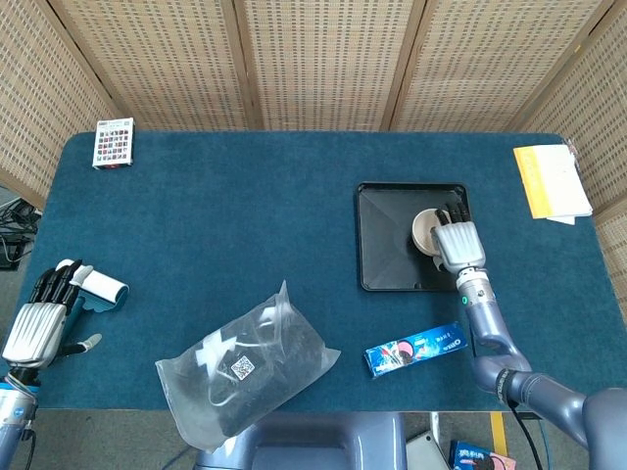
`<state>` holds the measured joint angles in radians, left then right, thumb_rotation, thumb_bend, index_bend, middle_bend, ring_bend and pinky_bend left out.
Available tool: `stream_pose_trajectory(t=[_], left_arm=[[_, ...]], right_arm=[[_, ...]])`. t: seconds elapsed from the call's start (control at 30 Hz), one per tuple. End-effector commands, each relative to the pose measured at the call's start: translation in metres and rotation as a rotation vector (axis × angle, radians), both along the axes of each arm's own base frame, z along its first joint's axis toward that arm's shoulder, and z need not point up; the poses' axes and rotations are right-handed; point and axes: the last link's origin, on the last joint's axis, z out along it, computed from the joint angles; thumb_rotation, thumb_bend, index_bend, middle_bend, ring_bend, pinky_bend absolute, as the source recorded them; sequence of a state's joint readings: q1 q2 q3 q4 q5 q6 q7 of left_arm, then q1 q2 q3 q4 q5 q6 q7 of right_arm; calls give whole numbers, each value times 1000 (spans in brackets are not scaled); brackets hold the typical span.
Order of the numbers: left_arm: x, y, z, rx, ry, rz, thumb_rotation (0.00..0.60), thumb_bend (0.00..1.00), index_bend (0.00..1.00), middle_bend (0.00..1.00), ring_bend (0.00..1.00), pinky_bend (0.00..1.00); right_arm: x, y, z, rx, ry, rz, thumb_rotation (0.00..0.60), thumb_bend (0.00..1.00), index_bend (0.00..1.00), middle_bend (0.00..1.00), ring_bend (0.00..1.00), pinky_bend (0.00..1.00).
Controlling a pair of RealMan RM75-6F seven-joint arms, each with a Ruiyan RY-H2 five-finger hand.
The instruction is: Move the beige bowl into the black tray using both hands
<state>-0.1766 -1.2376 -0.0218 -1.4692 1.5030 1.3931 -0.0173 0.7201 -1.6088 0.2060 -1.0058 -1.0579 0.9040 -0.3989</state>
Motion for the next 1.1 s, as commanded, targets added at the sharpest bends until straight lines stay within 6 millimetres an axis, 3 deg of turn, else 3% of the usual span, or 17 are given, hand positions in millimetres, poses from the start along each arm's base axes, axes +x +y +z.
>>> stream_pose_trajectory(t=[0.03, 0.1, 0.3, 0.53, 0.7, 0.87, 1.1], left_arm=[[0, 0, 0, 1, 1, -2, 600, 0, 0, 0, 0, 0], [0, -1, 1, 4, -1, -3, 600, 0, 0, 0, 0, 0], [1, -2, 4, 17, -8, -8, 600, 0, 0, 0, 0, 0], [3, -4, 10, 37, -14, -15, 600, 0, 0, 0, 0, 0], [2, -6, 14, 56, -11, -14, 600, 0, 0, 0, 0, 0], [0, -7, 16, 69, 1, -10, 600, 0, 0, 0, 0, 0], [-1, -10, 18, 80, 7, -14, 600, 0, 0, 0, 0, 0]], right_arm=[[0, 3, 1, -1, 9, 1, 600, 320, 393, 63, 6, 33], [2, 4, 3, -8, 0, 3, 600, 294, 293, 8, 0, 16], [15, 10, 20, -62, -28, 49, 600, 282, 121, 0, 0, 0], [26, 48, 61, -171, -88, 146, 600, 268, 72, 0, 0, 0], [10, 85, 87, -231, -127, 151, 600, 246, 12, 0, 0, 0], [-22, 129, 107, -275, -157, 103, 600, 224, 0, 0, 0, 0], [-52, 181, 116, -266, -141, 55, 600, 204, 0, 0, 0, 0]])
